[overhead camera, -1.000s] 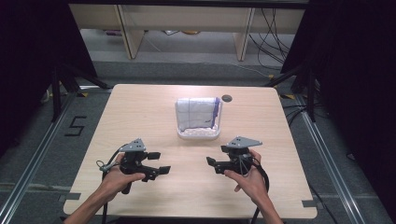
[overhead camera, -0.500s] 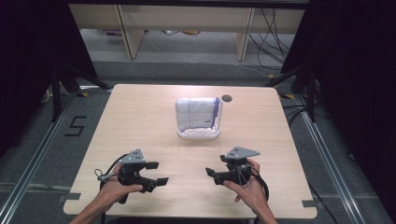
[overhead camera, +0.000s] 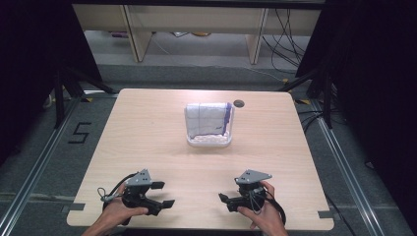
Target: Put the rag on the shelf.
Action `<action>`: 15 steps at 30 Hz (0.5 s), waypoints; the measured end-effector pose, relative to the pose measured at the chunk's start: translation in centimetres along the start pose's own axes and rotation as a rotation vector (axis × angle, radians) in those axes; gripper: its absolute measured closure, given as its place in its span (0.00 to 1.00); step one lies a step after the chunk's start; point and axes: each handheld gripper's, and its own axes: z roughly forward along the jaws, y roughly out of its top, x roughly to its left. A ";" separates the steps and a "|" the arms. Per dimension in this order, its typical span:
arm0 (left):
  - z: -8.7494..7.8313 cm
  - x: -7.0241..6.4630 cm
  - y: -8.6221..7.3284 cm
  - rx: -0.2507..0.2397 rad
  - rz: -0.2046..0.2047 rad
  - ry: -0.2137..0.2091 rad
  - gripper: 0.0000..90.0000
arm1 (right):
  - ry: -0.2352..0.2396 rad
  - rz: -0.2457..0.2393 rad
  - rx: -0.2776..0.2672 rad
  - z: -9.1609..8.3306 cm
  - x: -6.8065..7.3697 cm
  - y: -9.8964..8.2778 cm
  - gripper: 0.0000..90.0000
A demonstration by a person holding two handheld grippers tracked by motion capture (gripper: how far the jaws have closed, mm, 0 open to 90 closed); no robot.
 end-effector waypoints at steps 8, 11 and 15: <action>0.3 -1.3 -0.8 0.044 0.062 0.004 0.20 | 0.005 -0.019 0.016 0.0 0.5 -1.3 0.21; 0.4 -1.4 -0.8 0.054 0.073 0.007 0.20 | 0.004 -0.007 0.029 -0.3 0.7 -1.7 0.20; 0.5 -1.2 -0.9 0.064 0.078 0.011 0.20 | -0.005 -0.016 0.020 -0.4 0.7 -1.9 0.20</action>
